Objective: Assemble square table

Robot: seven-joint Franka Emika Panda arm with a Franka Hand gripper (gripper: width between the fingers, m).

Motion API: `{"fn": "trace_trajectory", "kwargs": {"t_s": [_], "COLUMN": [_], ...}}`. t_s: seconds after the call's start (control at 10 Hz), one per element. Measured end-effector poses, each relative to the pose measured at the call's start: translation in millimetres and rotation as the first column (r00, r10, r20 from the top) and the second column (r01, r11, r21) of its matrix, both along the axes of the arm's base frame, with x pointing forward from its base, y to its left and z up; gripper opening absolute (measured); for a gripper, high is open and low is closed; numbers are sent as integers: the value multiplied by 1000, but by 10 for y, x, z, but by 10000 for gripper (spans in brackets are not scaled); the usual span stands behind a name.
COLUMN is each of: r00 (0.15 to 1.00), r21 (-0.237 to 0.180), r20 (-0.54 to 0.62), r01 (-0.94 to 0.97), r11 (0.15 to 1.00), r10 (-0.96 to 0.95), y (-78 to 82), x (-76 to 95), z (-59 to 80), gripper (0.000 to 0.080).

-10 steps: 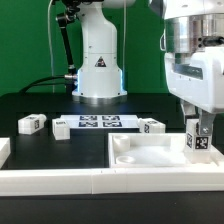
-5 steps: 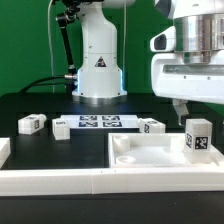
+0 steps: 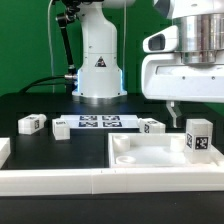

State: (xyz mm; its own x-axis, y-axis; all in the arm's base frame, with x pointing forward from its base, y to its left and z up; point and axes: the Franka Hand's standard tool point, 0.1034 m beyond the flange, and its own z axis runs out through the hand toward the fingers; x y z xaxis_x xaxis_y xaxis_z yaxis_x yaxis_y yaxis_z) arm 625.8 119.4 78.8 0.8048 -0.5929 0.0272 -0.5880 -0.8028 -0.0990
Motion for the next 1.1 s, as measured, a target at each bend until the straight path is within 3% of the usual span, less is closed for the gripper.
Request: {"fn": "trace_trajectory", "kwargs": {"t_s": [0.3,0.6,0.8,1.1], "r00": [958,811,808,830], "r21": [-35,-85,-86,-82], "r20": [15,21,20,21], "r01": [-287,-582,-585,-554], "r11": [957,809,806,829], "r10": [288,585,589,557], "y": [-15,-59,-65,-69], "x": [8,34,35,36], "z": [2,11,11,12], "gripper": [649,649,649,288]}}
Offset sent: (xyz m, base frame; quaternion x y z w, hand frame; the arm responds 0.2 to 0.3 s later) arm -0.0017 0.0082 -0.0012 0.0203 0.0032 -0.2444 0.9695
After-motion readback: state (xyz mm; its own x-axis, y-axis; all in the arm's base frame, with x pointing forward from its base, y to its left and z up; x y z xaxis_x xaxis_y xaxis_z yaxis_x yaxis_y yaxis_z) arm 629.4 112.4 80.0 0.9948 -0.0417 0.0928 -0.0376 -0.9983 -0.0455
